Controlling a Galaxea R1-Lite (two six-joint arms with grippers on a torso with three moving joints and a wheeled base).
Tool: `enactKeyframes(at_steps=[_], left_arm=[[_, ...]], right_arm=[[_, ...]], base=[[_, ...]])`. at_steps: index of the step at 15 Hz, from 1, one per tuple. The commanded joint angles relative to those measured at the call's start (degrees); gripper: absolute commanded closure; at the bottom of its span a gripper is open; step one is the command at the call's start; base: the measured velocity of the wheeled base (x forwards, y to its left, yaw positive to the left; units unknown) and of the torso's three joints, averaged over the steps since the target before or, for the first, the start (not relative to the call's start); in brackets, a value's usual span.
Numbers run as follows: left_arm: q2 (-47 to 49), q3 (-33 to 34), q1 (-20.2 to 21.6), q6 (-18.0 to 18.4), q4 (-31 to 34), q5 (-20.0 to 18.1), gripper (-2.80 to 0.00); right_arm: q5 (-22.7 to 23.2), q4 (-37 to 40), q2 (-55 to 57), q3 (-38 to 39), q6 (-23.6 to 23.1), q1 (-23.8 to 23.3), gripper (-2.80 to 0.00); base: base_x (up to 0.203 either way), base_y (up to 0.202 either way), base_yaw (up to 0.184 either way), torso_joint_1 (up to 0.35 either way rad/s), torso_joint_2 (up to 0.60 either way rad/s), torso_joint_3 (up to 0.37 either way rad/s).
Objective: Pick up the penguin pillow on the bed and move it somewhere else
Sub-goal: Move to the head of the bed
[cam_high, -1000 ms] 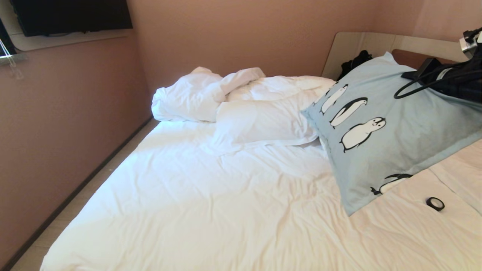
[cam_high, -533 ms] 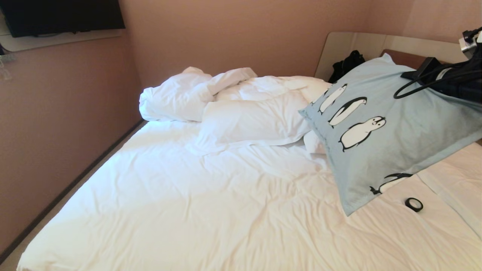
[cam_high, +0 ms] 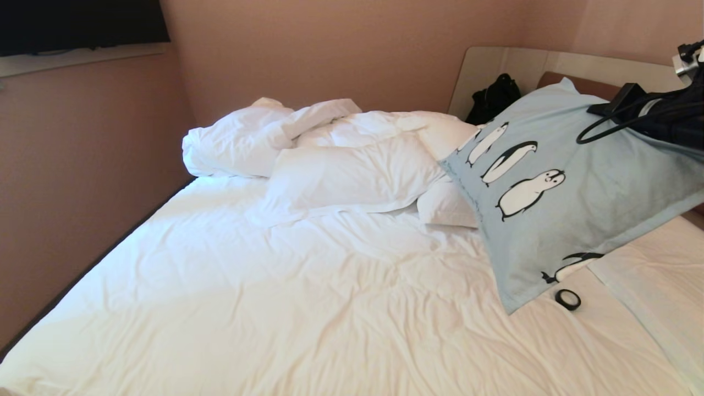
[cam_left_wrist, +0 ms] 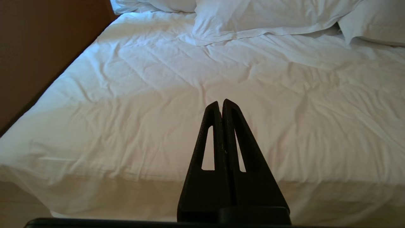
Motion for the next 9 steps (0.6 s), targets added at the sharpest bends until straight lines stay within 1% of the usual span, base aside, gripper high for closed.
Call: enactKeyframes(at_steps=[1,9], left_arm=[[-0.02,0.09,0.02,0.0,0.04,-0.01,0.0],[-0.02,0.09,0.02,0.0,0.04,-0.03,0.0]], right_arm=[[0.12,-0.1,-0.03,0.01,0.15,-0.06,0.0],[0.12,-0.1,0.23,0.02,0.15,0.03,0.0]], base=[[0.0,-0.189,0.001,0.002,0.0,0.002],[0.0,-0.192,0.001,0.003,0.0,0.001]])
